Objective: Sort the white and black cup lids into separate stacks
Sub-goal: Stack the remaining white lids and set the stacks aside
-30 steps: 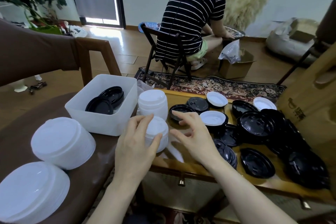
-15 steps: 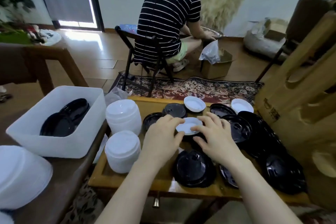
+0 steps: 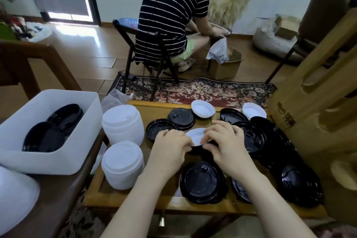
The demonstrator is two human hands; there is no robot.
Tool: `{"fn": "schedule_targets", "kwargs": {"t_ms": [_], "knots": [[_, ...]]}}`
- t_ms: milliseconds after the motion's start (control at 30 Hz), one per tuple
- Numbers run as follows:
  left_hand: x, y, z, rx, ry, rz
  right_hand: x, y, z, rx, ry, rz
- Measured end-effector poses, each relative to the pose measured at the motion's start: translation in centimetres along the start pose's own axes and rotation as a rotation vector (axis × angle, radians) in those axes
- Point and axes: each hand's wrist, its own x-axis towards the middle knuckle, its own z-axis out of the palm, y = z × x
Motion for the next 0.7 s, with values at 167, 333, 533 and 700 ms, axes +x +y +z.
{"fn": "schedule_targets", "kwargs": {"t_ms": [167, 333, 533, 700], "knots": [[-0.7, 0.5, -0.5, -0.033, 0.006, -0.07, -0.5, -0.2, -0.5, -0.007, -0.061, 0.053], [-0.8, 0.7, -0.8, -0.044, 0.041, -0.064, -0.6, -0.6, -0.8, 0.062, -0.095, 0.089], [-0.8, 0.8, -0.5, -0.037, 0.056, -0.02, -0.4, 0.1, -0.9, 0.155, -0.094, 0.113], [-0.6, 0.6, -0.5, -0.075, 0.03, -0.004, -0.2, 1.0, -0.8, 0.158, -0.048, 0.095]]}}
